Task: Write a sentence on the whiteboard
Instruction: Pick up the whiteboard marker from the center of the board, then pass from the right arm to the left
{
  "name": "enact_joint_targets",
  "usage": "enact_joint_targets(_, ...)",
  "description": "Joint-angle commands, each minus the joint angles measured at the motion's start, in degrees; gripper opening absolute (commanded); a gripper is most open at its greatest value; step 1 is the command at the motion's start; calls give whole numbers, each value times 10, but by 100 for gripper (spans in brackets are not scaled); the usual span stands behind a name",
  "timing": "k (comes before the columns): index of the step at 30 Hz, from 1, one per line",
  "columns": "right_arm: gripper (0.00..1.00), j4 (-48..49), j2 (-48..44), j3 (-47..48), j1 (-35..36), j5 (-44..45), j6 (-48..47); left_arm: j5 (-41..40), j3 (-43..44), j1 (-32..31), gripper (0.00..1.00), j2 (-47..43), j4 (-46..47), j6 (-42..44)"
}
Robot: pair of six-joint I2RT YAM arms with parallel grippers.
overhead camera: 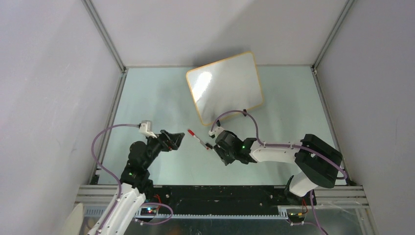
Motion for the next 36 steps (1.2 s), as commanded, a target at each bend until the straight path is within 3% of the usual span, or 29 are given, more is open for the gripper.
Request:
enact_joint_targets(1,35,-5,22,13,3,31,20,11,-4,-2,99,4,23,4)
enact_joint_targets(4,7,-17,15,13,5,48,27,20,-5,-3,98,6,29,4)
enact_joint_targets(6,0,-22,-5,13,7,60,30,32,-7,-3,97,11,39,4)
enact_joint_targets(10,0,-27,-74,13,5,56,28,70,-13,-4,96,32,74,-30)
enact_joint_targets(13,0,-31,-124,13,-2,39,31,91,-11,-11,94,59,124,-104)
enact_joint_targets(16,0,-28,-171,13,-21,-18,33,81,9,-58,92,81,155,-150)
enact_joint_targets(23,0,-3,-226,13,-33,-123,31,18,75,-165,89,145,160,-168)
enact_joint_targets(30,0,12,-242,13,-33,-187,22,18,111,-192,74,204,168,-175)
enact_joint_targets(36,0,12,-253,13,-30,-197,18,4,115,-201,69,217,161,-181)
